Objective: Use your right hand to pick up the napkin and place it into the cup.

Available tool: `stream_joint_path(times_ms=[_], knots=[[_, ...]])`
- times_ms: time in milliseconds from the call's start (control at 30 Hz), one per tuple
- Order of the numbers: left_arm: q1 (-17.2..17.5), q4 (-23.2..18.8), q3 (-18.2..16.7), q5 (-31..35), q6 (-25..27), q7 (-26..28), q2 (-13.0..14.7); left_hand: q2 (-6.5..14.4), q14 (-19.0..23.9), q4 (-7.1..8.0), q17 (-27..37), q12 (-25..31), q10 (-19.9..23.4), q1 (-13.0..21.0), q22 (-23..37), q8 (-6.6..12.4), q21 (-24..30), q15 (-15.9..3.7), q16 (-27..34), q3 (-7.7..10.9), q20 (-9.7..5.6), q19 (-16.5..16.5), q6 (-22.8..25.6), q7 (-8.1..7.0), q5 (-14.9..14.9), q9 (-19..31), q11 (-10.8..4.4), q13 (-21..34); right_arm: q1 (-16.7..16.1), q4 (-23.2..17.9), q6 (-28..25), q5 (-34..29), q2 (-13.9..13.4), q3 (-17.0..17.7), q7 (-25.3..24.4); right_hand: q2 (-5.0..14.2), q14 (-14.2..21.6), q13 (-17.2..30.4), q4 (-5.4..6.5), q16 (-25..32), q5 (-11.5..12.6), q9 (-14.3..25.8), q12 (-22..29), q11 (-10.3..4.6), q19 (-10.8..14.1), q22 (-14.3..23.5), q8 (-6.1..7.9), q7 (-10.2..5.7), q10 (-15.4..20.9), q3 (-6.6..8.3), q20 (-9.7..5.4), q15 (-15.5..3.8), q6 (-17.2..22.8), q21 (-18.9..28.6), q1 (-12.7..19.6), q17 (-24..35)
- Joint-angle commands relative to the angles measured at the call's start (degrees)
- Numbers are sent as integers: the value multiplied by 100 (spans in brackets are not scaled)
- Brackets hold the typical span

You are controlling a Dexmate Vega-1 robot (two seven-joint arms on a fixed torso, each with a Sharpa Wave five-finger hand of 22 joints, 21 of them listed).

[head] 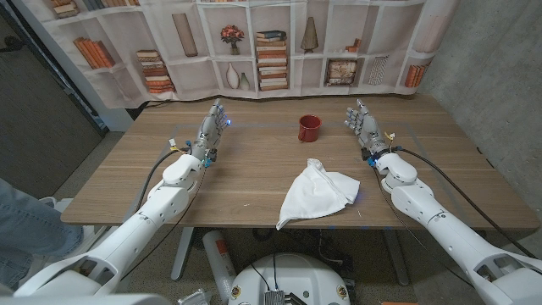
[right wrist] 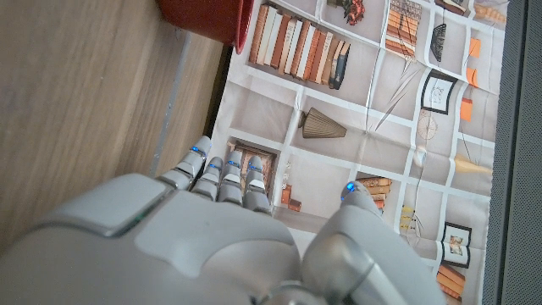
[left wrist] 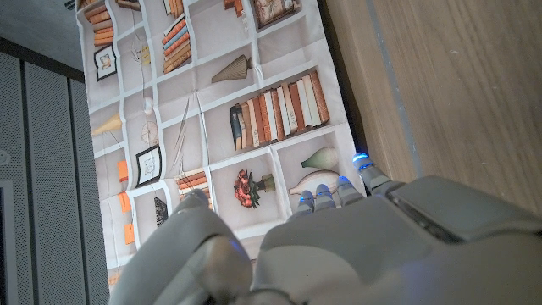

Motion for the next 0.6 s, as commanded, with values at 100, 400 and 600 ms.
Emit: stream_joint_path(times_ms=[100, 400, 600], knots=[[106, -192, -69, -98, 57, -45, 89, 11, -690, -18, 12, 36, -373, 56, 13, 21, 15, 56, 35, 18, -234, -1417, -361, 56, 47, 5, 41, -8, -22, 20, 126, -52, 120, -45, -138, 18, 43, 8, -12, 12, 18, 30, 39, -10, 68, 31, 16, 21, 67, 38, -196, -7, 42, 23, 72, 23], [68, -221, -40, -26, 103, -35, 139, 21, -672, -32, 9, 33, -363, 64, 13, 10, -4, 63, 34, 2, -238, -1358, -347, 93, 63, 3, 78, -32, 33, 135, 223, -123, 173, -70, -153, 28, 89, 7, -28, 9, 16, 29, 50, -12, 117, 32, 4, 38, 137, 37, -209, -28, 52, 9, 93, 21], [31, -197, -21, -21, 157, -20, 128, 27, -654, -41, 7, 39, -341, 71, 13, 5, -19, 78, 36, -7, -237, -1337, -334, 99, 71, 2, 77, -44, -40, 13, 263, -147, 134, -44, -202, 39, 116, 6, -42, 5, 17, 29, 48, -36, 159, 32, -2, 32, 162, 40, -228, -39, 62, 3, 113, 18]])
